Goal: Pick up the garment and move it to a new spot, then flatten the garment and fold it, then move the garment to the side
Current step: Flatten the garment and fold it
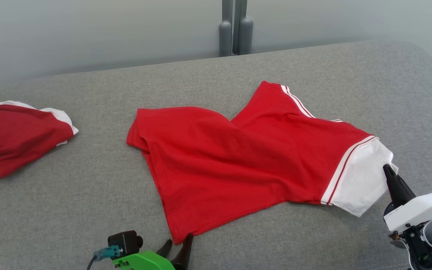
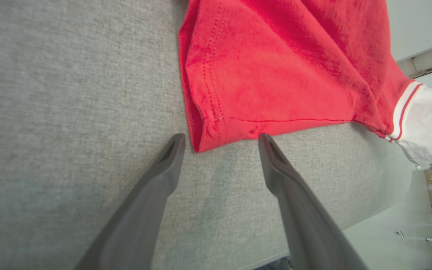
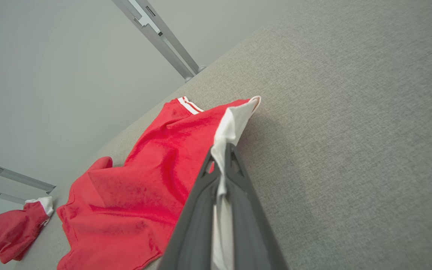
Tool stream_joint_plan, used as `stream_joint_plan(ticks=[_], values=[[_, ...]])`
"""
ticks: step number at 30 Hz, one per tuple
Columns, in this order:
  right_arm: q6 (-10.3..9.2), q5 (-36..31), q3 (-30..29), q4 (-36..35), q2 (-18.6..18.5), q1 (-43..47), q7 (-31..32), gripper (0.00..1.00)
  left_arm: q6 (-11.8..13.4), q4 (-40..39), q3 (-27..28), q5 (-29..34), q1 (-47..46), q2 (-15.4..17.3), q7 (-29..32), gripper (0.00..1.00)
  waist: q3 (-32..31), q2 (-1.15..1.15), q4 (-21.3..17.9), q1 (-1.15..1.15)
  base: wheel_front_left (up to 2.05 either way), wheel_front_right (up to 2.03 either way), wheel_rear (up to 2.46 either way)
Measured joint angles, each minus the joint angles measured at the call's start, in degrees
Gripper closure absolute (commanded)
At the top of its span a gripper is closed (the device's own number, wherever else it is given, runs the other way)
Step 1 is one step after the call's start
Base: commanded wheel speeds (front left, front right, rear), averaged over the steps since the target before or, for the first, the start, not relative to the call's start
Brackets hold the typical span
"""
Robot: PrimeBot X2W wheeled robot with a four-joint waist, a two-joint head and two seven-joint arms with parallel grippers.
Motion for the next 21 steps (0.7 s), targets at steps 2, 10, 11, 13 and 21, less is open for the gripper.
stream_joint_plan(ticks=[2,10,11,13,21], values=[[0.0,-0.02,0.29,0.1,0.03,-0.23,-0.13,1.0,0.01,1.47,-0.03,-0.41,-1.1,-0.09,-0.29,0.0,0.14,0.0,-0.21,0.0,0.0,0.0,0.0],[0.0,-0.42,0.37,0.15,0.07,-0.5,-0.37,1.0,0.09,5.82,-1.44,-0.25,-4.97,-0.65,-1.22,0.45,0.63,0.0,-0.61,0.0,0.0,0.0,0.0],[0.0,-0.48,0.4,0.18,0.07,-0.51,-0.38,1.0,0.1,6.25,-1.8,0.07,-5.43,-0.67,-1.22,0.59,0.64,0.0,-0.6,0.0,0.0,0.0,0.0],[0.0,-0.7,0.37,0.21,0.07,-0.52,-0.41,1.0,0.35,7.23,-2.49,0.89,-6.25,-0.68,-1.23,0.83,0.65,0.0,-0.57,0.0,0.0,0.0,0.0],[0.0,-0.93,0.66,0.24,0.09,-0.88,-0.88,1.0,0.24,8.72,-3.91,2.03,-8.08,-0.83,-2.49,1.0,0.61,0.0,-0.42,0.0,0.0,0.0,0.0]])
